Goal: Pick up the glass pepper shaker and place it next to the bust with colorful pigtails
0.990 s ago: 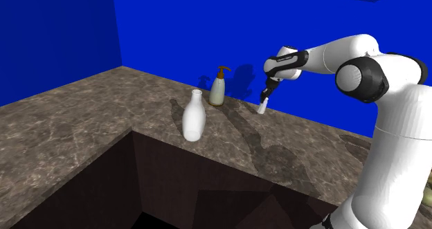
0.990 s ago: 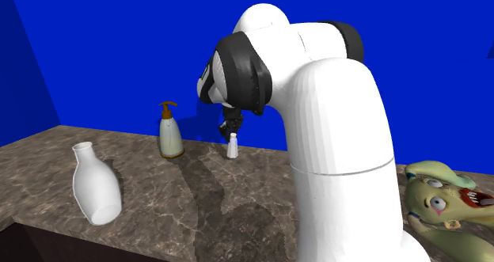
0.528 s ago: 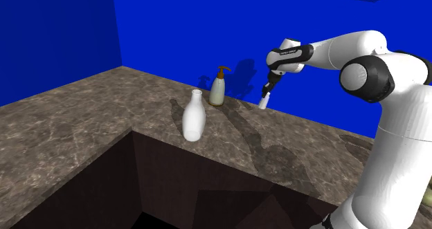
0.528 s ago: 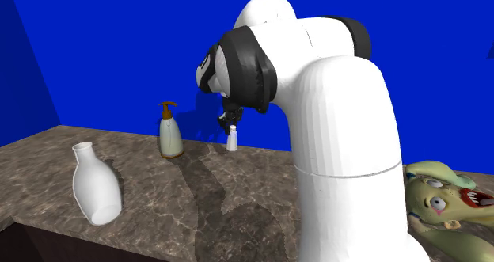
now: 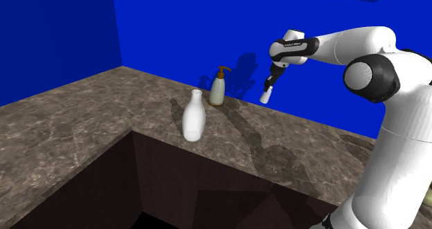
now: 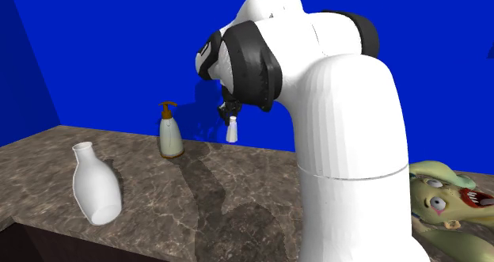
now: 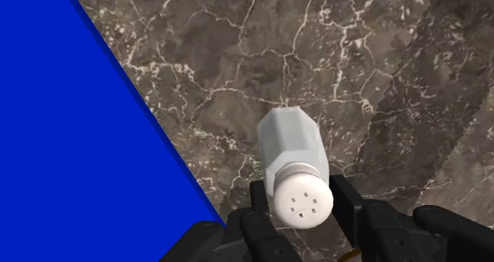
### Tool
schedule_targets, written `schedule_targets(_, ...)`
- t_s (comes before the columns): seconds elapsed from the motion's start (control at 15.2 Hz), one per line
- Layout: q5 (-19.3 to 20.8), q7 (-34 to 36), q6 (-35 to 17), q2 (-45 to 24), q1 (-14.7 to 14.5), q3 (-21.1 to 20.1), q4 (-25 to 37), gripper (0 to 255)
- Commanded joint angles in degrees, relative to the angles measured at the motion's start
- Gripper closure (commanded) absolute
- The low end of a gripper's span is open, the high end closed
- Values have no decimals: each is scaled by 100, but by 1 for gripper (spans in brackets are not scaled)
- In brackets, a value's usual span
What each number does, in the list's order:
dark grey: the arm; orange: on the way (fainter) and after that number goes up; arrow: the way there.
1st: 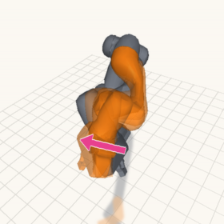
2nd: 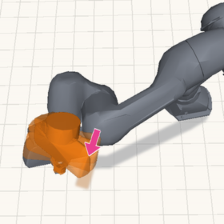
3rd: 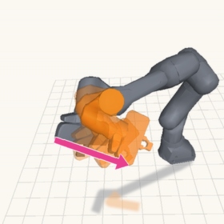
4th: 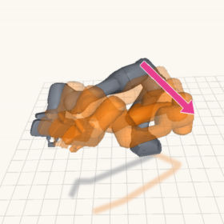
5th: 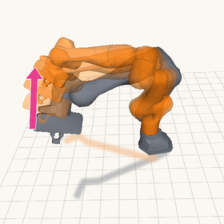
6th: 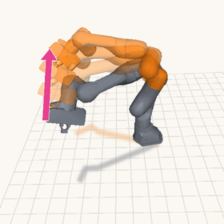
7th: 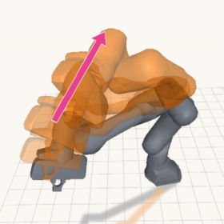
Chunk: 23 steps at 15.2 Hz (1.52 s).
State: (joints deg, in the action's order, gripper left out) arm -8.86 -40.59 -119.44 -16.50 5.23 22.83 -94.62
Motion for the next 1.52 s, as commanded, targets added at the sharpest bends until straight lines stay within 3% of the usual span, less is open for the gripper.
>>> schedule_targets(0.0, 21, 23, 151, 24, -2, 6, 129, 255)
schedule_targets(1.39, 37, 105, 1797, -48, 123, 56, 1848, 255)
schedule_targets(1.45, 130, 84, 1686, 220, 79, 82, 1485, 255)
